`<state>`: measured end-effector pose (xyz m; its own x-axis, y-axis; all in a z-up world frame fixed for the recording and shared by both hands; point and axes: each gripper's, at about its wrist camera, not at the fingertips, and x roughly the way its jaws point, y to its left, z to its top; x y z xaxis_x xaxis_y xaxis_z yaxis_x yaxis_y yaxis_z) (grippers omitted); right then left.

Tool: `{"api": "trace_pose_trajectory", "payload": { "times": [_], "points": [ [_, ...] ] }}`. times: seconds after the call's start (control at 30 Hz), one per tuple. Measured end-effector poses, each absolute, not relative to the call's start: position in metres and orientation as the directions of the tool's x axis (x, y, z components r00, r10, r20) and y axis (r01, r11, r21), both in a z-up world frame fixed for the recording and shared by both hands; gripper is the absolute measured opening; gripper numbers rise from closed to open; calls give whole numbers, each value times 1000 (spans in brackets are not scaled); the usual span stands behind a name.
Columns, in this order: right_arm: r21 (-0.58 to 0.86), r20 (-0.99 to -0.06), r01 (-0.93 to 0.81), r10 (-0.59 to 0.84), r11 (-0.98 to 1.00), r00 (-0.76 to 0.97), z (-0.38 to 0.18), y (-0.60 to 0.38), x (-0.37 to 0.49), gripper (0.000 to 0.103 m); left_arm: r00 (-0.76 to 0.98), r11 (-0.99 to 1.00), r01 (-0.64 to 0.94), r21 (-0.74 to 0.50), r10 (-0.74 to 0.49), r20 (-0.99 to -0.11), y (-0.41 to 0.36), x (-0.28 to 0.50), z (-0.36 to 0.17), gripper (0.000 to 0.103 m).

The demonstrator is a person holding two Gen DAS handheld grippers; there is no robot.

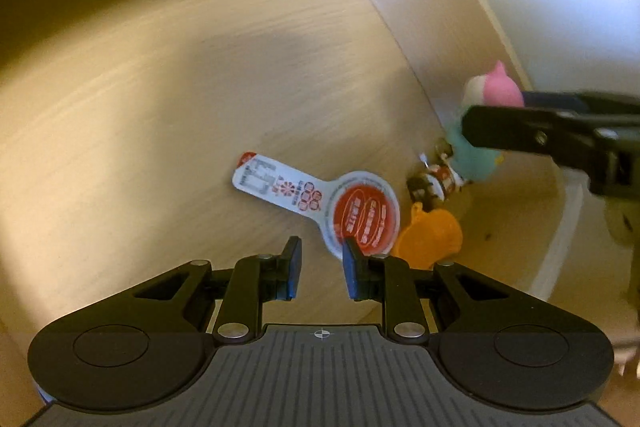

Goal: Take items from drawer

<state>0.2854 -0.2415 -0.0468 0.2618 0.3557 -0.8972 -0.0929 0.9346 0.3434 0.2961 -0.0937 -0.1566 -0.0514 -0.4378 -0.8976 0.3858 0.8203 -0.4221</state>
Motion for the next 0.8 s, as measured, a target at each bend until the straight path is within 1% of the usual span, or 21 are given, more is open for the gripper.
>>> {"api": "trace_pose_trajectory", "payload": {
  "times": [0.17,0.33,0.47,0.57,0.63,0.73,0.8],
  "points": [
    [309,-902,-109,327,945,280,-44,-241,285,63,62,833,461,-305,-373,-926,-98,288,-137,24],
    [321,-896,-119,342,940,282,-46,-244,286,63,60,819,477,-318,-391,-918,-94,283,-129,24],
    [428,-849,-125,446,895,283,-46,-245,289,66,67,823,472,-316,-390,-918,-90,280,-128,24],
    [444,-857,-131,463,886,225,-54,-235,294,67,103,835,459,-302,-388,-916,-74,277,-119,24],
    [431,-883,-121,445,894,150,-67,-225,297,67,145,852,442,-281,-377,-915,-59,274,-111,24],
    [444,-893,-95,448,891,32,-88,-212,300,68,208,880,400,-256,-359,-910,-31,267,-99,24],
    [432,-901,-110,432,895,-24,-99,-201,302,68,235,898,355,-260,-355,-905,-12,261,-91,24]
  ]
}}
